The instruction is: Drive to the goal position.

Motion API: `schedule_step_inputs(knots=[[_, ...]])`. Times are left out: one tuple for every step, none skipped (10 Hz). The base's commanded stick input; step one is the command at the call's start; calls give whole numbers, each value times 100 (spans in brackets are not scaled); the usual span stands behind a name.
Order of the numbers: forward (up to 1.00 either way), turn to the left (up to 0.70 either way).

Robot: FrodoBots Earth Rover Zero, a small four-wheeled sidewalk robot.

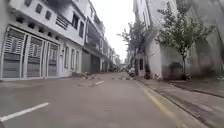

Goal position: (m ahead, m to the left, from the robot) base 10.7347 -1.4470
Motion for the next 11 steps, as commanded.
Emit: schedule_step_inputs(knots=[[50,-50],[50,-50],[50,-50],[50,-27],[50,0],[50,0],[50,0],[50,0],[50,0],[50,0],[50,0]])
